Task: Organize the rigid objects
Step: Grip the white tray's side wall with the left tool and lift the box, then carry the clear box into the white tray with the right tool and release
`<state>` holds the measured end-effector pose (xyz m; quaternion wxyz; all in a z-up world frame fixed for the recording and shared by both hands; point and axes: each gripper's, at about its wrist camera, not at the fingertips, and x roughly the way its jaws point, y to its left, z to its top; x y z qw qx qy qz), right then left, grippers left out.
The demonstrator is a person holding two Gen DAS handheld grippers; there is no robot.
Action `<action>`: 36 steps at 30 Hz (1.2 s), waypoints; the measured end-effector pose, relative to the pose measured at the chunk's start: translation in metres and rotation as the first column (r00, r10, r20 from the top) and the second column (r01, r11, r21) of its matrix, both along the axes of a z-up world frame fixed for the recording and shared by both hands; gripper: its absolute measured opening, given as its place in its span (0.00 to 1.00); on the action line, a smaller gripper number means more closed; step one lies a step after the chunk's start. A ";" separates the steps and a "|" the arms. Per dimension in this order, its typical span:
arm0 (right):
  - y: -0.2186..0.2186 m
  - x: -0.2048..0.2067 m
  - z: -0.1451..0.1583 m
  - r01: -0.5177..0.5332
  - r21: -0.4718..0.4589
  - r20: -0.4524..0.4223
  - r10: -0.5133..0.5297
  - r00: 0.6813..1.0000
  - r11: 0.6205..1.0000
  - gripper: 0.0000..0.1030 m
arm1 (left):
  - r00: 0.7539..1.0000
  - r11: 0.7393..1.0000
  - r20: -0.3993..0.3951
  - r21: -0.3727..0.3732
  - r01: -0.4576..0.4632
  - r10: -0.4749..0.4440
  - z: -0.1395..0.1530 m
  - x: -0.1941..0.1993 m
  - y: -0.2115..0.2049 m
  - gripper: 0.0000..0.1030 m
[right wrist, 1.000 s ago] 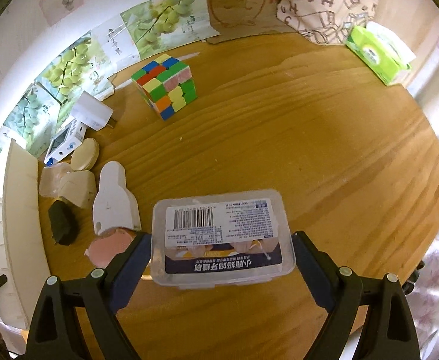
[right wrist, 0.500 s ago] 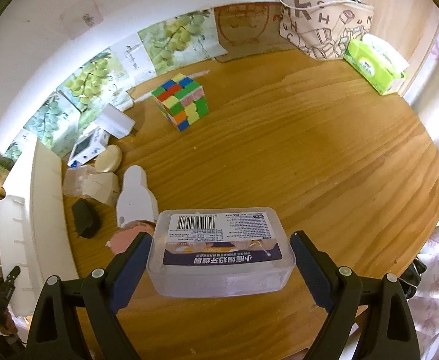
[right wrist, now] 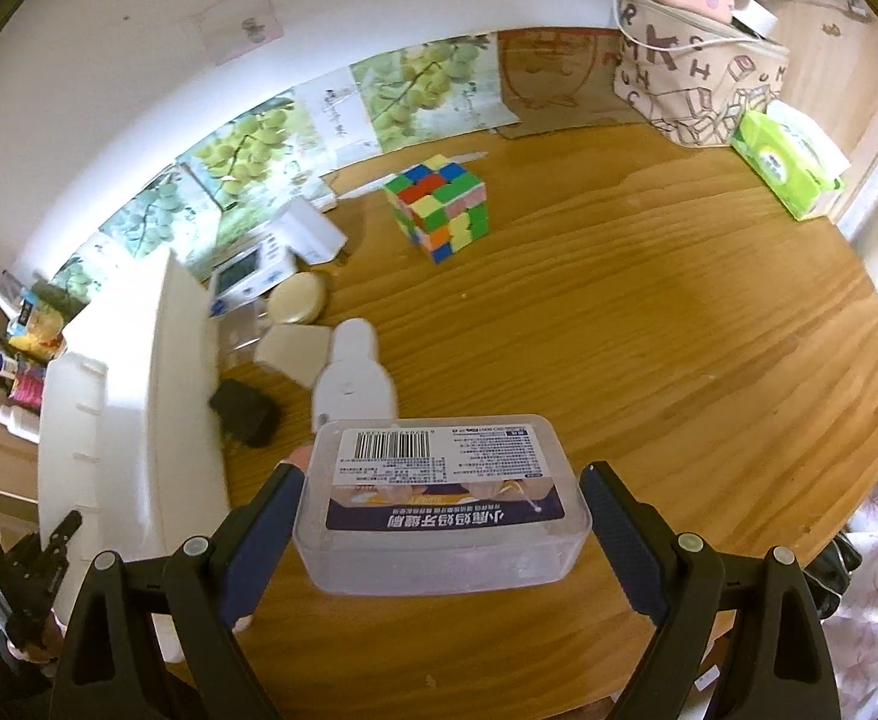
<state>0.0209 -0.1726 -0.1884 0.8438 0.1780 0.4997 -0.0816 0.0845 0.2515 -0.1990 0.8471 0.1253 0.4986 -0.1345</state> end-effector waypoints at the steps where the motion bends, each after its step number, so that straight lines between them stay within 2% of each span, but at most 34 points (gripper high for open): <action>1: 0.003 0.000 0.002 -0.010 0.004 0.006 0.010 1.000 1.000 0.90 | 1.000 1.000 0.000 0.002 0.004 -0.004 0.000 -0.002 -0.002 0.08; 9: 0.033 0.003 0.016 -0.104 0.024 0.048 0.103 0.993 0.994 0.90 | 1.000 1.000 -0.010 0.000 0.003 -0.003 0.001 -0.014 -0.012 0.10; 15: 0.069 0.011 0.028 -0.223 0.019 0.081 0.220 0.972 0.975 0.90 | 0.999 1.000 -0.023 0.000 -0.025 0.025 0.001 -0.013 -0.013 0.10; 21: 0.110 0.018 0.031 -0.362 0.018 0.106 0.358 0.928 0.932 0.90 | 0.999 0.999 -0.031 0.003 -0.040 0.040 0.001 -0.015 -0.015 0.10; 28: 0.154 0.025 0.028 -0.502 0.018 0.099 0.498 0.861 0.865 0.90 | 0.998 0.999 -0.055 0.009 -0.042 0.043 0.002 -0.017 -0.016 0.11; 36: 0.191 0.026 0.020 -0.605 0.007 0.078 0.603 0.794 0.796 0.90 | 0.996 0.999 -0.071 0.000 -0.046 0.046 0.002 -0.016 -0.015 0.11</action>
